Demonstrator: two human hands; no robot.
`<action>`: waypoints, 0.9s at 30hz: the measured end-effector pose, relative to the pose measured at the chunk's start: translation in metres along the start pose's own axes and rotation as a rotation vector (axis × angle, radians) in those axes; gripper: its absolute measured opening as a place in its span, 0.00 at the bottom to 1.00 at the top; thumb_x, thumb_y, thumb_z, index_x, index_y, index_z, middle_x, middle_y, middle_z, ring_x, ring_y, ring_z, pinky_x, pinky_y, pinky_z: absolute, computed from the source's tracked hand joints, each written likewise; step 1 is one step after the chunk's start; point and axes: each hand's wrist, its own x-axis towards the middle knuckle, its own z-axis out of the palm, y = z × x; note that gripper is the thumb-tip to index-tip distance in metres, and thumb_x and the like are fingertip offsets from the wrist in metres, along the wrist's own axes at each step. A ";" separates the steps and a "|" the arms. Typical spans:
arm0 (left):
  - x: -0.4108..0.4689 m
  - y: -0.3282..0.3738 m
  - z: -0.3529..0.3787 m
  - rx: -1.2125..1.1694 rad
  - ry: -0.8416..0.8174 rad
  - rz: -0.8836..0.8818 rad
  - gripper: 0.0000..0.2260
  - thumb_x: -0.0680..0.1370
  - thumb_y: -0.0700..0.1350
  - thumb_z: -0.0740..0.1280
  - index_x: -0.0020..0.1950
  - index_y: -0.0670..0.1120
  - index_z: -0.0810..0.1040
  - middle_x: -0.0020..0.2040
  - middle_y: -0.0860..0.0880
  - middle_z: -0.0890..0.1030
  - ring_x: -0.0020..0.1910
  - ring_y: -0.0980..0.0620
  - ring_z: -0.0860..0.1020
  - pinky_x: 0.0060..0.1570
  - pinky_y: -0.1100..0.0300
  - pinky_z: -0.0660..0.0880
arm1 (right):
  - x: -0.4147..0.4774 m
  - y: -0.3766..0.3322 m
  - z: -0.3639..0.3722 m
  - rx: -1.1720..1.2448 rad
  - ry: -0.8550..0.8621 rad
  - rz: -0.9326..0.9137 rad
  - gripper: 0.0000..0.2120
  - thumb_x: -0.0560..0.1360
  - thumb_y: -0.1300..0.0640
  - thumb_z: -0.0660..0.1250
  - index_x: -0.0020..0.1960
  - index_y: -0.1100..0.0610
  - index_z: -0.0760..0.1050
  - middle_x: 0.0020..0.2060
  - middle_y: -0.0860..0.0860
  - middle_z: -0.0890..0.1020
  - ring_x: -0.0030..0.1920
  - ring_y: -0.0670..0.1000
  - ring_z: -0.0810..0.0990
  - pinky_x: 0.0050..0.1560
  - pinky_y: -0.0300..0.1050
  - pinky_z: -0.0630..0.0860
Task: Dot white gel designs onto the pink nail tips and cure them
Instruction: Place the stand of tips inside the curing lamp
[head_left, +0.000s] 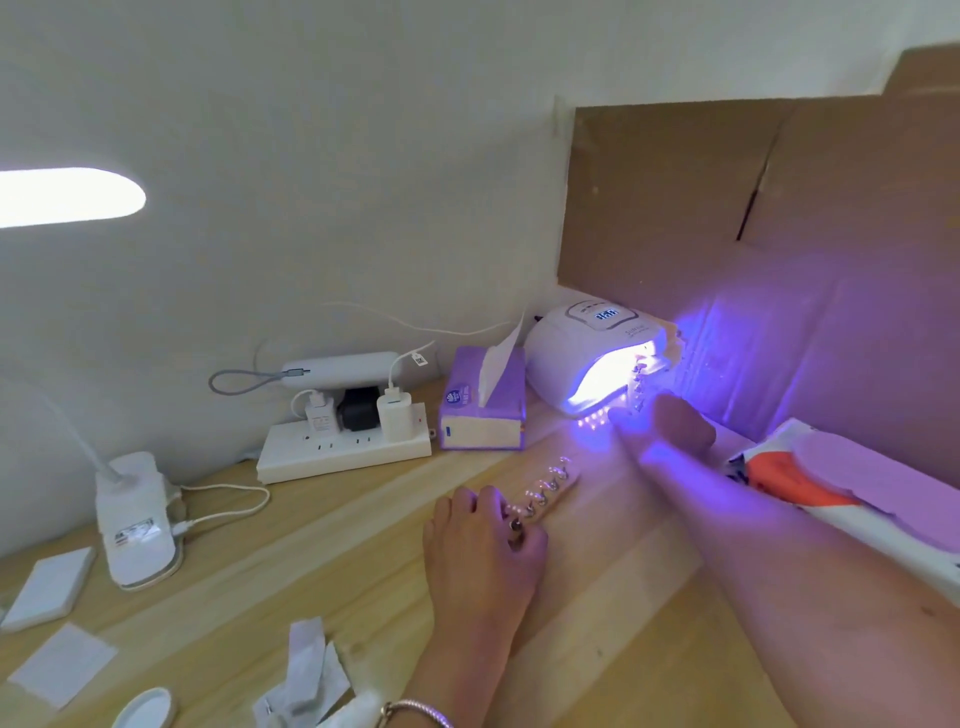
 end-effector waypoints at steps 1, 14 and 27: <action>0.000 0.000 0.000 -0.008 0.000 -0.001 0.10 0.71 0.55 0.68 0.47 0.51 0.78 0.45 0.52 0.77 0.50 0.46 0.74 0.50 0.55 0.67 | -0.001 0.000 0.000 0.018 0.014 0.004 0.21 0.73 0.43 0.65 0.54 0.59 0.78 0.51 0.58 0.83 0.54 0.59 0.83 0.47 0.46 0.74; 0.002 -0.001 -0.003 -0.067 -0.058 -0.039 0.10 0.72 0.57 0.66 0.48 0.53 0.76 0.45 0.55 0.74 0.50 0.50 0.71 0.51 0.59 0.65 | 0.017 0.004 0.009 0.051 0.170 0.088 0.16 0.81 0.52 0.60 0.43 0.60 0.79 0.42 0.59 0.82 0.44 0.60 0.82 0.40 0.44 0.67; 0.003 -0.001 -0.003 -0.052 -0.087 -0.053 0.09 0.73 0.56 0.65 0.48 0.54 0.74 0.44 0.57 0.71 0.50 0.51 0.71 0.51 0.60 0.64 | 0.017 0.002 0.007 -0.037 0.041 -0.051 0.17 0.82 0.52 0.56 0.67 0.59 0.69 0.59 0.58 0.79 0.57 0.60 0.80 0.49 0.48 0.71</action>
